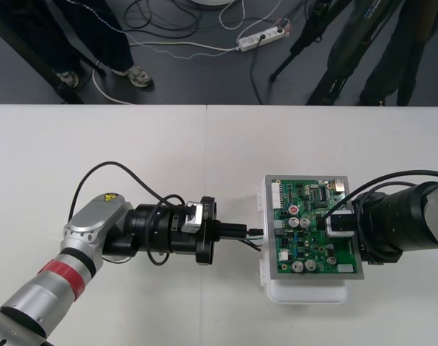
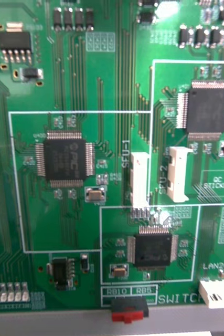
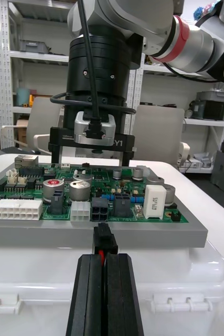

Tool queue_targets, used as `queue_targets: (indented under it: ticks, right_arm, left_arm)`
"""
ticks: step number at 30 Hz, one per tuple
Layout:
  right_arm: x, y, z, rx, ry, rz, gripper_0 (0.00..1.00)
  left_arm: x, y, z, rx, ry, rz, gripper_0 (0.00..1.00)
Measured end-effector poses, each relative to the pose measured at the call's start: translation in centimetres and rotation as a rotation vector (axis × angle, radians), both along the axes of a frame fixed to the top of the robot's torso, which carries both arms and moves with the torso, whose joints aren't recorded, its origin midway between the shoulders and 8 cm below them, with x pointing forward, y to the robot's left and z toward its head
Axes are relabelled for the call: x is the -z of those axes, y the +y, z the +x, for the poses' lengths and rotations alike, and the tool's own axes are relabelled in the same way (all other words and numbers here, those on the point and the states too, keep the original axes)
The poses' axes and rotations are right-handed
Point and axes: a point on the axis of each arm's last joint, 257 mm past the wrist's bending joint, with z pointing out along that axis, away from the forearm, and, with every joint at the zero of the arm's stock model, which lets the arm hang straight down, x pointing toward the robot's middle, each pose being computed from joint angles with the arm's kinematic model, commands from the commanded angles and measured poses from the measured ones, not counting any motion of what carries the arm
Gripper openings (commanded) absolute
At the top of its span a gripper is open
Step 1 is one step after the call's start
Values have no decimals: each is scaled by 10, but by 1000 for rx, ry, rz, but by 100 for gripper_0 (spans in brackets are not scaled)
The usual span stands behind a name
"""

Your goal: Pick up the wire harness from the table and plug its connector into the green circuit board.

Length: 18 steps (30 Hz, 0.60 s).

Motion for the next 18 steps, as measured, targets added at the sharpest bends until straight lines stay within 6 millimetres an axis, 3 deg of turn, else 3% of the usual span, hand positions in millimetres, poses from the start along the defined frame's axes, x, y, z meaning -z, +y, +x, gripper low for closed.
queue_targets:
  ticks: [18]
  right_arm:
    - [1, 1, -1, -4, 2, -1, 100]
  left_arm:
    - [2, -16, -4, 10, 3, 4, 0]
